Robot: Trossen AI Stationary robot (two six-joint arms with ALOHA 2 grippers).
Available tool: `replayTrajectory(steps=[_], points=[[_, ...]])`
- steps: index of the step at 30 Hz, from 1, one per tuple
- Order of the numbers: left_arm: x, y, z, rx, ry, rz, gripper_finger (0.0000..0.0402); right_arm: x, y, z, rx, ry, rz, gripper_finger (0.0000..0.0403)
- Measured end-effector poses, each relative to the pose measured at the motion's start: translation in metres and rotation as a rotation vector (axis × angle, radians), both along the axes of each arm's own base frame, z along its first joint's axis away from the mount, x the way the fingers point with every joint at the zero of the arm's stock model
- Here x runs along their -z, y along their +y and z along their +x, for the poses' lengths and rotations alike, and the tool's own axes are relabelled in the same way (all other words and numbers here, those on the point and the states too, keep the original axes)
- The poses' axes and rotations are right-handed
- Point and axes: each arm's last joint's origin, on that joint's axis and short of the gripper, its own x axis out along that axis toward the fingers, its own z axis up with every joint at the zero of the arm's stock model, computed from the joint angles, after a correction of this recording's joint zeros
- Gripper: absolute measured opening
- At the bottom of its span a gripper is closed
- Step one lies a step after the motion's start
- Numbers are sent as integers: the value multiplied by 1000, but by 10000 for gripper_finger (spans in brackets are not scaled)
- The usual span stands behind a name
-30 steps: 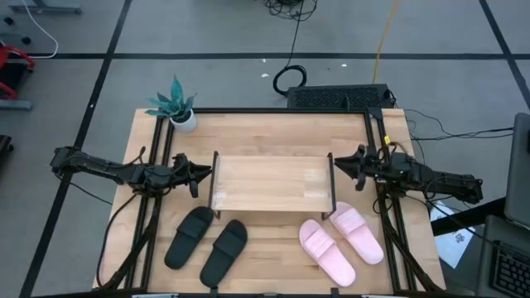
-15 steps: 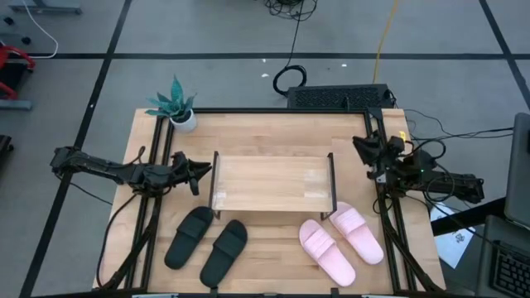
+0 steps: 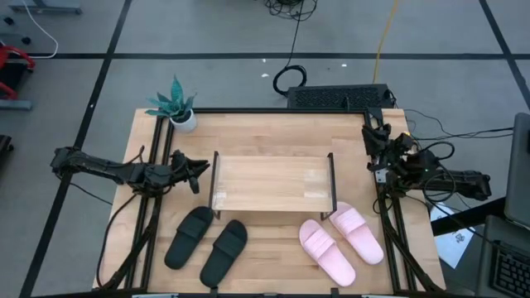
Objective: Pick and place slides into the shelf
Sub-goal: Put the right pink slipper on the shelf
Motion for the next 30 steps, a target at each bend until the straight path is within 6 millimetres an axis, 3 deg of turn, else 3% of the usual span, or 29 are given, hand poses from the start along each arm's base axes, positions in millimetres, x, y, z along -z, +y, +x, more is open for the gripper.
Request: replayTrajectory(steps=[5, 8, 11, 15, 20, 26, 30], points=[[-49, 5, -28, -19, 243, 5, 76, -33, 0, -4, 65, 51, -78, 73], [-96, 8, -47, -49, 165, -81, 76, -62, 1, -6, 93, 155, -113, 73], [-137, 9, -63, 39, 61, -127, 76, -90, 1, -7, 95, 332, -123, 73], [-174, 9, -78, 135, -88, -190, 76, -120, 1, -7, 38, 626, -36, 73], [-189, 7, -82, 237, -155, -234, 76, -142, 2, -11, -46, 876, 160, 73], [-190, 7, -80, 220, -184, -304, 76, -165, 7, -19, -212, 843, 192, 73], [-190, 7, -80, 233, -177, -297, 76, -167, 12, -26, -364, 830, 232, 73]])
